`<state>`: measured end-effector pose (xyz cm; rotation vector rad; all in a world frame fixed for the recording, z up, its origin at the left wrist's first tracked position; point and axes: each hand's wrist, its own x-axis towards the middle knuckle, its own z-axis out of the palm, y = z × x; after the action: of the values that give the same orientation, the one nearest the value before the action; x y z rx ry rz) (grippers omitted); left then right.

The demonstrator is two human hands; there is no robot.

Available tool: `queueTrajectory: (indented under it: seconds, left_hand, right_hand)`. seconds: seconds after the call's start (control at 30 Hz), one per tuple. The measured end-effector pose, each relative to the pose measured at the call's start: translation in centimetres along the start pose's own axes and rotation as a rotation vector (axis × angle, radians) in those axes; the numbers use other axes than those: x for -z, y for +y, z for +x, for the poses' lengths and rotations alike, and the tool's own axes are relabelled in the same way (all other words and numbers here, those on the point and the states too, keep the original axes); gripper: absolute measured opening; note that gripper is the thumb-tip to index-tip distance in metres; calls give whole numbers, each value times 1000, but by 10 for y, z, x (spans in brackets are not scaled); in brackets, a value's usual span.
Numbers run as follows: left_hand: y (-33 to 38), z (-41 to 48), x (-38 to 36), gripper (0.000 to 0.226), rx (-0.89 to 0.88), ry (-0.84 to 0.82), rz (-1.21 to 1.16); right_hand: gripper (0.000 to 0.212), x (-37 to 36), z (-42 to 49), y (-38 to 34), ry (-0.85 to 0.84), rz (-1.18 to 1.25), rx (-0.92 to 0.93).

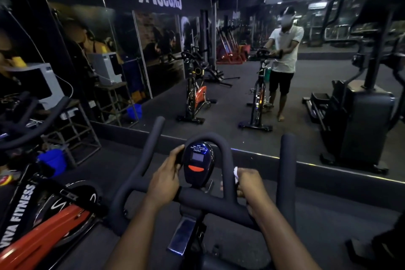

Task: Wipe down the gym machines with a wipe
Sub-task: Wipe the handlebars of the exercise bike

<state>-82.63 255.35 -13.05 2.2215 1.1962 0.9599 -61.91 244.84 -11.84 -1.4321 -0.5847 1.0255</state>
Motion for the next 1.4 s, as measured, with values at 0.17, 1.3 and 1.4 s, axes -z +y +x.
queueTrajectory:
  seconds: [0.17,1.3,1.4]
  left_hand:
    - [1,-1,0,67,0,-1,-8]
    - [51,93,42,22,-46,419,-158]
    - [46,96,33,23,-68,131,-74]
  right_hand:
    - [26,-8,13,-11,58,-8,-38]
    - [15,-50,88,-78,86,-394,515]
    - [37,-45,82,-50,28,-448,368]
